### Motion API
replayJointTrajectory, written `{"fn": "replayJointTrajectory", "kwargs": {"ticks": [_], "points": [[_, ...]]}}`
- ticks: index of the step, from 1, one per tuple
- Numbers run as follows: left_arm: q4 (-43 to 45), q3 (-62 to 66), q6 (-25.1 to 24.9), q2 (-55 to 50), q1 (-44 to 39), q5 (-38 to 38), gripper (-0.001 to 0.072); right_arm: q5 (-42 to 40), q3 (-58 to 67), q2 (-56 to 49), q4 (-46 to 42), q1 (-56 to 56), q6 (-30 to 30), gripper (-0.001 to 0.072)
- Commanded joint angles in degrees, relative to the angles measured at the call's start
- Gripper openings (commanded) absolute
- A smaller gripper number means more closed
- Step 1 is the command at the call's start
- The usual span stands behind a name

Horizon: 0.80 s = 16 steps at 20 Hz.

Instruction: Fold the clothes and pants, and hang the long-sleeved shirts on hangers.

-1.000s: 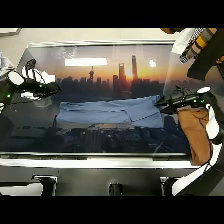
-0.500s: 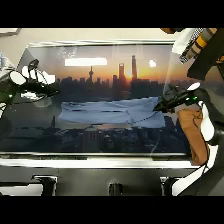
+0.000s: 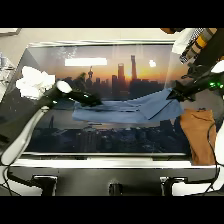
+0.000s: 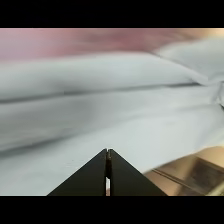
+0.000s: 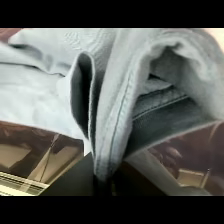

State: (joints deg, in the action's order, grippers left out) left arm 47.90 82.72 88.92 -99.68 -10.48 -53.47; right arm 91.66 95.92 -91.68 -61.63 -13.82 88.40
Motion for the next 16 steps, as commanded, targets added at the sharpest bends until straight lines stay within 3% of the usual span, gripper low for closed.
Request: {"fn": "replayJointTrajectory", "kwargs": {"ticks": [1,4,8,12,16], "points": [[-7.08,0.09,4.39,-4.15,-10.51,10.03,0.0017,4.46,2.91,4.72,-2.8,0.04,2.99,0.0024],[-14.32,1.33,5.88,-6.75,-16.11,15.96,0.0016,5.33,4.55,7.1,-3.13,0.07,4.15,0.0024],[-20.31,8.74,6.86,-13.07,-21.33,17.59,0.0016,5.9,5.31,8.07,-2.62,0.09,4.68,0.0024],[-22.05,18.47,11.72,-20.46,-25.62,17.53,0.0016,5.92,5.33,8.13,-1.55,0.09,4.63,0.0024],[-21.99,22.51,12.22,-22.71,-26.62,16.61,0.0016,5.6,7.21,8.11,-1.86,0.09,4.61,0.0024]]}}
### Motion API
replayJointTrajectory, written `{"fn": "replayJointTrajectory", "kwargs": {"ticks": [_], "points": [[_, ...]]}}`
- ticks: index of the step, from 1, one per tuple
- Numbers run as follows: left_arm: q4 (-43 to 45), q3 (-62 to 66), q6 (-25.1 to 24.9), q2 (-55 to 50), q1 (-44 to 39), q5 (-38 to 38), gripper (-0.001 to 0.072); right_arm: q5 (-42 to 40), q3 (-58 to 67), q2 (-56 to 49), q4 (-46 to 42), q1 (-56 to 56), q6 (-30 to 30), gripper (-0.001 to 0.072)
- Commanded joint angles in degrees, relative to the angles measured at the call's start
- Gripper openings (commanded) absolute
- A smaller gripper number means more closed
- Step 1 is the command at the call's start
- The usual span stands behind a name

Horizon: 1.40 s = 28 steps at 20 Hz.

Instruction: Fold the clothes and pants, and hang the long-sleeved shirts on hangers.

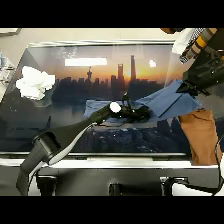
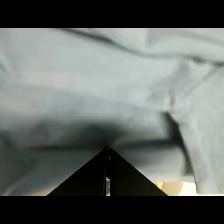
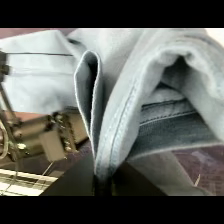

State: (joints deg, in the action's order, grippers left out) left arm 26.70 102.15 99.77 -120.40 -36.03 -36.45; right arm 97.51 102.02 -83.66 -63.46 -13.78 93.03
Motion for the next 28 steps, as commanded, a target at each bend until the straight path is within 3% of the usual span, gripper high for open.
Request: {"fn": "replayJointTrajectory", "kwargs": {"ticks": [1,3,5,8,12,15,19,28], "points": [[-0.7,3.08,1.36,-1.81,-0.2,-2.45,0.0015,-0.42,1.6,0.09,-0.48,0.04,-0.07,0.0024],[2.38,3.08,1.4,-0.7,2.58,-9.51,0.0014,-0.52,1.66,0.09,-0.22,0.07,-0.22,0.0024],[10.75,3.08,1.49,2.49,6.14,-18.25,0.0014,-0.55,1.66,0.09,1.09,1.07,-0.15,0.0024],[33.44,3.08,7.67,11.26,12.96,-32.26,0.0015,-2.8,1.66,0.07,1.22,7.1,0.85,0.0024],[52.76,3.08,6.16,24.13,23.71,-45.88,0.0017,-10.08,1.66,-1.01,1.18,19.28,7.19,0.0024],[54.36,3.08,5.18,30.42,31.87,-51.95,0.0018,-15.37,1.66,-3.89,0.83,28.94,10.75,0.0024],[54.34,3.08,5.25,34.36,39.87,-52.76,0.0018,-23.08,1.66,-9.86,0.85,38.97,15.52,0.0024],[54.34,3.06,5.25,34.64,42.36,-53.13,0.0018,-35.36,1.68,-16.92,4.48,43.74,18.4,0.0024]]}}
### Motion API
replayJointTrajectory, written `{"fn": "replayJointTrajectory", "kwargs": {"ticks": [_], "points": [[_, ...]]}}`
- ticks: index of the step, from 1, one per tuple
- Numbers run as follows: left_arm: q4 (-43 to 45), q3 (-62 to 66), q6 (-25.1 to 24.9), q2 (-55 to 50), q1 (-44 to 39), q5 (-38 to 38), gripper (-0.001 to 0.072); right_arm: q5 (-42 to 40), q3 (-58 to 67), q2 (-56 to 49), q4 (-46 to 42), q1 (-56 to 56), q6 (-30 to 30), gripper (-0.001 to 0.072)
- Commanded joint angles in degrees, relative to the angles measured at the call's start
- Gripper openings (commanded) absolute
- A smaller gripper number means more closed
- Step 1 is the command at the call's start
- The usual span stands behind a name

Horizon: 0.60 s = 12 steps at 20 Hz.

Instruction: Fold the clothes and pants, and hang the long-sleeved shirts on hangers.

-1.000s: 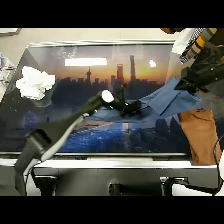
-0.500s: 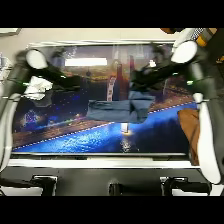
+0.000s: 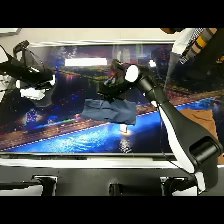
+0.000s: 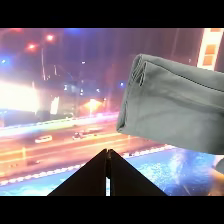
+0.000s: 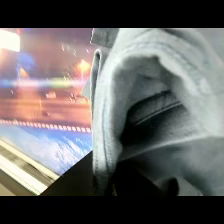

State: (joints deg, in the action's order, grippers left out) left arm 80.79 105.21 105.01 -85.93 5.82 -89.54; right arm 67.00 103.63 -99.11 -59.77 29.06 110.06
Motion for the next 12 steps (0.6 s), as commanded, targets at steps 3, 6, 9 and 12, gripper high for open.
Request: {"fn": "replayJointTrajectory", "kwargs": {"ticks": [3,6,9,12], "points": [[0.24,0.0,-0.04,0.2,0.5,-0.04,0.0018,-9.44,0.07,-1.66,2.54,0.9,1.42,0.0032],[0.24,0.0,-0.04,0.17,0.5,0.0,0.0018,-9.68,0.07,-1.64,10.67,0.92,-2.19,0.0278],[0.24,0.0,0.0,0.17,0.5,-0.04,0.0018,-9.66,0.11,-0.55,19.63,0.87,-8.48,0.0457],[0.24,0.0,0.0,0.2,0.5,-0.07,0.0018,-9.57,0.11,3.23,17.81,-1.22,-8.48,0.0483]]}}
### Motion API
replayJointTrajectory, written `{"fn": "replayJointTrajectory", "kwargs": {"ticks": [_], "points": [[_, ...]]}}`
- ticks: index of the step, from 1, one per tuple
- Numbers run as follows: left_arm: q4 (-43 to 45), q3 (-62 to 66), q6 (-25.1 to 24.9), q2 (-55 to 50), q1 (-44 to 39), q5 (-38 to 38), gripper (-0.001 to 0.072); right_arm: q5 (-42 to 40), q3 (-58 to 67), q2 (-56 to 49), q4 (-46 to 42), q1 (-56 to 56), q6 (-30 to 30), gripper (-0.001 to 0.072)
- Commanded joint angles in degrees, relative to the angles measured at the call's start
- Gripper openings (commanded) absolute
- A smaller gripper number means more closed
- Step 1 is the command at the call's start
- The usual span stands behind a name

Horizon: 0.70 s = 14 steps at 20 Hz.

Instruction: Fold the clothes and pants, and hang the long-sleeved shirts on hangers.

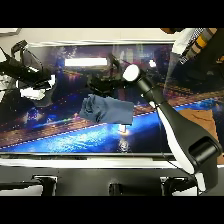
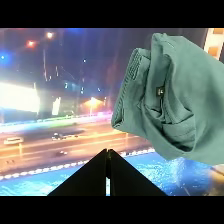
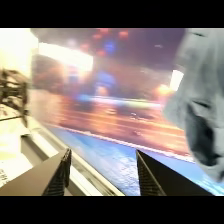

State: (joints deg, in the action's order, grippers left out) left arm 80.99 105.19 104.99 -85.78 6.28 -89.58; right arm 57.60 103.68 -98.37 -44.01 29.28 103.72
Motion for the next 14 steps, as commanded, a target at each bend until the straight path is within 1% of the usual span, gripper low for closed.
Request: {"fn": "replayJointTrajectory", "kwargs": {"ticks": [1,3,4,5,6,7,10,12,14], "points": [[0.04,0.02,0.02,0.04,0.04,-0.02,0.0018,1.07,0.07,3.89,0.66,-3.56,-2.12,0.0483],[0.07,0.02,0.0,0.04,0.04,-0.02,0.0018,6.54,0.07,6.49,-2.67,-10.19,-1.97,0.0497],[0.07,0.02,-0.02,0.04,0.07,-0.04,0.0018,10.56,0.04,7.41,-4.33,-14.58,-2.58,0.0581],[0.07,0.02,-0.24,0.04,0.07,-0.02,0.0018,14.56,0.04,7.8,-5.33,-18.93,-4.26,0.0598],[0.07,0.02,-0.24,0.04,0.07,-0.02,0.0018,18.38,-0.02,7.85,-5.51,-23.71,-6.25,0.0596],[0.09,0.02,-0.22,0.04,0.07,0.0,0.0018,20.48,-0.7,7.85,-5.7,-27.76,-7.8,0.0595],[0.13,0.02,-0.24,0.02,0.07,0.2,0.0018,21.11,-8.24,7.56,-5.09,-37.29,-11.63,0.0596],[0.13,0.02,-0.24,0.02,0.07,0.63,0.0018,18.91,-16.35,6.95,-1.86,-39.63,-15.08,0.0595],[0.11,0.02,-0.24,0.0,0.07,0.68,0.0018,16.76,-23.67,5.46,2.32,-39.36,-18.4,0.0595]]}}
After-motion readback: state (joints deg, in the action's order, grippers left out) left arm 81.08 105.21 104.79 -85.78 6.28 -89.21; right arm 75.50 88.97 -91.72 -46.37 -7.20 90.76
